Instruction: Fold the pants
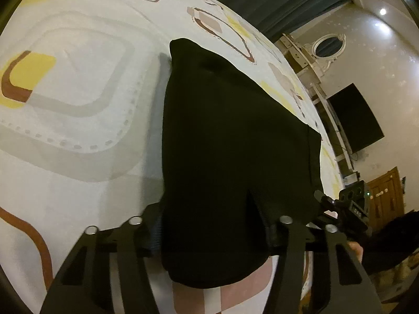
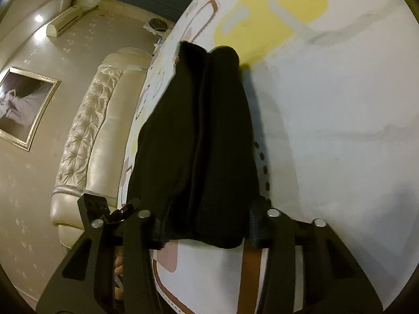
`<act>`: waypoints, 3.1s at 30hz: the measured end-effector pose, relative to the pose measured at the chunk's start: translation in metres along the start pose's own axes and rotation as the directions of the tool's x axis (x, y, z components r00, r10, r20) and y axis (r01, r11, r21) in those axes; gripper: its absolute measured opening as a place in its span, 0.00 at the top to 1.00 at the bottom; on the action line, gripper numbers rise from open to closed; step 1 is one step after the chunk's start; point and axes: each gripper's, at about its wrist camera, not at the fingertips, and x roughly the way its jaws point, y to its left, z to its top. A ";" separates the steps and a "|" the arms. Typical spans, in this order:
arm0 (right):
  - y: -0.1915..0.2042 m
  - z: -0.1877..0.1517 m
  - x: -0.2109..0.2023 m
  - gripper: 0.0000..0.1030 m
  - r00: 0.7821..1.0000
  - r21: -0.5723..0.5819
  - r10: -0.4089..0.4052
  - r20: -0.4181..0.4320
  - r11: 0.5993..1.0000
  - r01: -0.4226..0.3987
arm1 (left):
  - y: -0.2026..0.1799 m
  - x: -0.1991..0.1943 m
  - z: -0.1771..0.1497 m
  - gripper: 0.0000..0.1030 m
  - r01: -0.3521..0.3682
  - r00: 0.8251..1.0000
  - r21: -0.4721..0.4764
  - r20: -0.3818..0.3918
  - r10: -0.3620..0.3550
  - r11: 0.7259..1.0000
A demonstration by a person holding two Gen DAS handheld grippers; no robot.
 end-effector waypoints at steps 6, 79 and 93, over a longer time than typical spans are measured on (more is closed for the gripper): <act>0.008 -0.006 -0.015 0.71 0.999 -0.011 0.030 0.020 0.999 -0.030 | -0.016 -0.014 -0.001 0.60 -0.039 0.999 0.034 0.006 0.039 0.999; -0.053 -0.061 -0.048 0.70 0.982 0.138 0.184 0.036 0.973 -0.188 | 0.000 -0.036 -0.062 0.40 -0.060 0.997 0.047 0.040 0.059 0.997; -0.047 -0.122 -0.124 0.37 0.997 0.134 -0.031 0.073 0.991 0.021 | -0.028 -0.091 -0.119 0.18 -0.383 0.919 0.144 0.155 0.361 0.912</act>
